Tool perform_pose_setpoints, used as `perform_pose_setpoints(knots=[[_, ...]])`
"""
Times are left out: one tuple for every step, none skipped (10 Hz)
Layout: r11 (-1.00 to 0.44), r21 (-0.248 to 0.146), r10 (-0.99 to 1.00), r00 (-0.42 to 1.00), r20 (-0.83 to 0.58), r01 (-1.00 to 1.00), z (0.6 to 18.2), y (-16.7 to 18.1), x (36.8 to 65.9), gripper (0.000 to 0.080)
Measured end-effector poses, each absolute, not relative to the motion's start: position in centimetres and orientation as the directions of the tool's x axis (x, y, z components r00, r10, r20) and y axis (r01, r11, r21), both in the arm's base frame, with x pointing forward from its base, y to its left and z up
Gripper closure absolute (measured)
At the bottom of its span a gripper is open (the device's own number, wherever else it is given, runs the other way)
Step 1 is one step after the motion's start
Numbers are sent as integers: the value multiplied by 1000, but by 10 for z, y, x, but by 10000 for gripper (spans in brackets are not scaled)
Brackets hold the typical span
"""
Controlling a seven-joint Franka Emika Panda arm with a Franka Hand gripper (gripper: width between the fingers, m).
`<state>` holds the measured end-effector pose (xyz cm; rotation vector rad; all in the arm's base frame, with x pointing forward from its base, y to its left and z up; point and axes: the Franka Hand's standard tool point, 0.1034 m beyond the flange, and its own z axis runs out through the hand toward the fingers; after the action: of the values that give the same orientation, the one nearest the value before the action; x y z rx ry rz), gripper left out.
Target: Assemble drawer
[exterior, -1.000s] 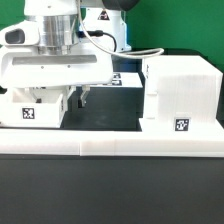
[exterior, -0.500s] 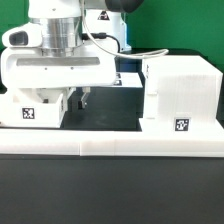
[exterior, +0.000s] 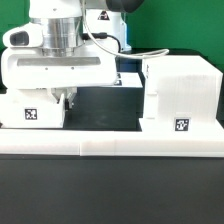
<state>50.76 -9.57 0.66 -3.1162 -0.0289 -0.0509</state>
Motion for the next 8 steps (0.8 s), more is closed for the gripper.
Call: perform_pose_setpoints(knots=[[-1000,-25,18,999,33,19,7,-96,508,759],[-1000,-25,18,999,33,19,7,-96,508,759],[-1000,-25,18,999,33,19,7,-96,508,759],[-1000,-25,18,999,33,19,7,-96,508,759],[-999,-24,22,999,32,23,7,-95,508,759],[-998,-21,53,998,32,54,11,-90,510,758],[-995,-28,99,995,20,100,17,-82,511,758],[-989,-40,139,990,11,139,24,-78,511,758]])
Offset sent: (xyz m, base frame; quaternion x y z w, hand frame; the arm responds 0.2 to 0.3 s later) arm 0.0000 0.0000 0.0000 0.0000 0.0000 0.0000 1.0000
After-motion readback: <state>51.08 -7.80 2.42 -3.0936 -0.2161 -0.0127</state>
